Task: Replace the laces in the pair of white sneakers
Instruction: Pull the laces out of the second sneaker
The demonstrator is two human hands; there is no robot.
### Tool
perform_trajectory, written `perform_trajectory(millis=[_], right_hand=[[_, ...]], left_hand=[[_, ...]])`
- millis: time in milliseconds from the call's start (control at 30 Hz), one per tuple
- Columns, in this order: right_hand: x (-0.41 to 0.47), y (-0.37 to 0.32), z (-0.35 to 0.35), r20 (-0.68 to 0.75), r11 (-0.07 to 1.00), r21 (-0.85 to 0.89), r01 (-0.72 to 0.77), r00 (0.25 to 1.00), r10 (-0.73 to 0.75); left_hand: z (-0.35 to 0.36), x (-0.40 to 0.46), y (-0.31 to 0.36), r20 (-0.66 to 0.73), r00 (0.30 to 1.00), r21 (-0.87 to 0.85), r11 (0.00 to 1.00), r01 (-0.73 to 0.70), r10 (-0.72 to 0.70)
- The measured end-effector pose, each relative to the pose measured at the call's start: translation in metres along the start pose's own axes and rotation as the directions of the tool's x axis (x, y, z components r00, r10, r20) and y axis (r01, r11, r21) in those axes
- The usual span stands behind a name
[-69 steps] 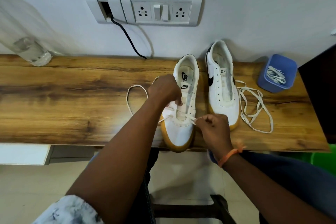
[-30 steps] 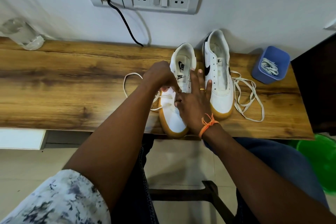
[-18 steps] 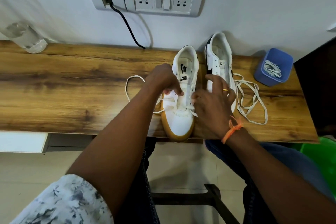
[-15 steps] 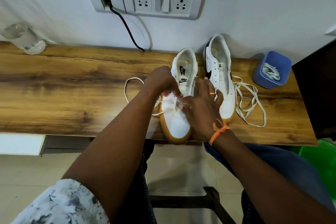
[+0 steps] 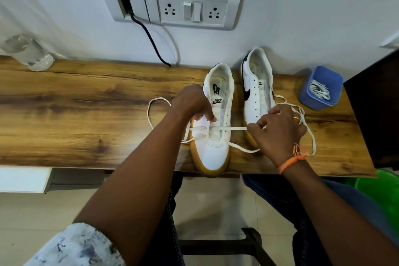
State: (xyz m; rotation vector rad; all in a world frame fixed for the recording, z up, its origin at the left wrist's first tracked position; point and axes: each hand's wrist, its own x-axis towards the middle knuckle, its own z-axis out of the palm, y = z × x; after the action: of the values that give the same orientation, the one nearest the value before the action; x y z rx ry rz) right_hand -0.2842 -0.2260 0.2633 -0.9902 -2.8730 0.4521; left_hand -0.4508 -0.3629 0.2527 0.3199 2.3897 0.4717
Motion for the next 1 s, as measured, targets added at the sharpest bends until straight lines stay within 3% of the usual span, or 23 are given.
perform_trajectory(millis=[67, 167, 233, 367, 467, 567, 633, 733, 800, 900, 1000], right_hand=[[-0.003, 0.001, 0.003, -0.034, 1.0, 0.0, 0.019, 0.999, -0.019], [-0.016, -0.018, 0.022, -0.072, 0.958, -0.024, 0.287, 0.955, -0.288], [-0.022, -0.033, 0.037, -0.002, 0.929, -0.084, 0.361, 0.932, -0.363], [-0.022, -0.041, 0.061, 0.044, 0.968, -0.023, 0.249, 0.968, -0.248], [-0.016, -0.039, 0.054, -0.05, 0.951, 0.225, 0.21, 0.978, -0.204], [-0.004, -0.021, 0.033, 0.025, 0.88, 0.47, -0.069, 0.998, 0.065], [0.005, -0.006, 0.017, 0.065, 0.794, 0.563, -0.227, 0.971, 0.232], [0.002, 0.002, 0.01, 0.037, 0.911, 0.351, -0.216, 0.975, 0.217], [-0.011, -0.007, 0.017, -0.062, 0.984, 0.18, -0.01, 0.998, 0.022], [-0.023, -0.028, 0.034, -0.099, 0.961, 0.077, 0.265, 0.961, -0.257], [-0.023, -0.039, 0.051, -0.045, 0.955, -0.006, 0.297, 0.954, -0.297]], left_hand=[[0.0, 0.001, 0.002, -0.002, 1.0, 0.009, 1.0, -0.001, 0.001], [-0.001, 0.001, 0.003, 0.005, 1.0, 0.007, 1.0, 0.002, -0.002], [-0.001, 0.002, 0.003, 0.007, 1.0, -0.006, 1.0, -0.001, 0.001], [-0.001, 0.003, 0.001, 0.015, 1.0, -0.008, 1.0, 0.001, -0.001], [-0.001, 0.003, 0.001, 0.011, 1.0, 0.004, 1.0, -0.009, 0.009], [-0.002, 0.002, 0.001, 0.008, 1.0, 0.012, 1.0, -0.005, 0.004], [-0.002, 0.001, 0.001, 0.009, 1.0, 0.013, 1.0, -0.003, 0.003], [-0.001, 0.0, 0.002, 0.011, 1.0, 0.014, 1.0, -0.013, 0.013], [-0.002, -0.002, 0.003, 0.016, 1.0, 0.01, 1.0, -0.016, 0.016], [-0.003, -0.002, 0.004, 0.01, 1.0, 0.012, 1.0, -0.012, 0.012], [-0.003, -0.001, 0.004, 0.006, 1.0, -0.001, 1.0, -0.005, 0.005]])
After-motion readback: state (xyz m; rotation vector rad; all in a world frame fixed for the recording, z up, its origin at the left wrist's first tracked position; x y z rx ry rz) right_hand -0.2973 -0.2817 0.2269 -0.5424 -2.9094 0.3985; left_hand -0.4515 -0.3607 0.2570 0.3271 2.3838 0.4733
